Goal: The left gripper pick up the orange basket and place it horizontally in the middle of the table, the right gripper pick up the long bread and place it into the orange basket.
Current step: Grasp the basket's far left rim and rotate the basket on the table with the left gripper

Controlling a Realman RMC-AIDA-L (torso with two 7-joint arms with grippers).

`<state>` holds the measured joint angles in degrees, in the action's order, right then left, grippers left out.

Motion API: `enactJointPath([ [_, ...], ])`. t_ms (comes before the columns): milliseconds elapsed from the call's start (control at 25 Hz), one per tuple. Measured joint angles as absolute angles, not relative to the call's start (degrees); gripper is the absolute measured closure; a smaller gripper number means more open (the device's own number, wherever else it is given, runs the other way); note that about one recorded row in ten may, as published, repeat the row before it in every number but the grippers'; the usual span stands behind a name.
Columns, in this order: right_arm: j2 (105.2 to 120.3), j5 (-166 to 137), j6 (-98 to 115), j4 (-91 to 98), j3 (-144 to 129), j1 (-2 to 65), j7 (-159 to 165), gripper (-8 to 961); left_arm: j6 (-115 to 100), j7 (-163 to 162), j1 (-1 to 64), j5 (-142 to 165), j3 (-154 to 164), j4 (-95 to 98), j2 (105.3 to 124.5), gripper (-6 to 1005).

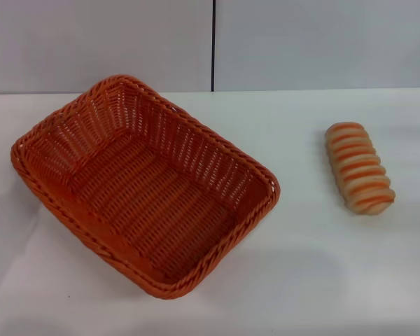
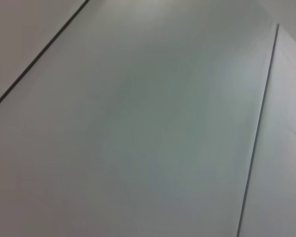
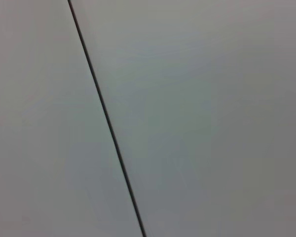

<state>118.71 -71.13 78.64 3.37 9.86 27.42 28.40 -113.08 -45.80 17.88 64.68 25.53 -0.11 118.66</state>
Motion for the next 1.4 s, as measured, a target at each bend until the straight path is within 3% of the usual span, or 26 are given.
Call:
enactJointPath([
  [600,118.21,-72.4,77.0,6.3,6.4,27.1,36.1,253,-109.9,-46.4,22.3,64.7,24.9,-0.2,118.37,245],
  [1160,118.29,-72.4,76.1,6.1,3.0,26.8,40.7,253,-100.5,-57.7,26.0,65.3,27.4,13.9,118.0,245],
  [1240,118.32,-72.4,75.9,6.1,3.0,26.7,41.4,253,-92.2,-69.0,26.7,65.9,30.3,23.8,117.29,245],
  [1280,118.34,-72.4,75.9,6.0,3.0,26.6,41.5,253,-85.3,-82.7,26.8,70.7,34.9,32.5,114.81,245],
  [1320,118.37,-72.4,75.9,6.0,3.0,26.6,41.6,252,-85.3,-82.7,26.8,70.7,34.9,32.5,114.81,245],
  [1360,118.4,-72.4,75.9,5.9,2.9,26.5,41.7,252,-82.7,-89.4,27.5,75.4,37.6,36.1,112.58,245],
  [1400,118.42,-72.4,75.9,5.8,2.9,26.4,41.8,252,-82.7,-89.4,27.5,75.4,37.6,36.1,112.58,245],
])
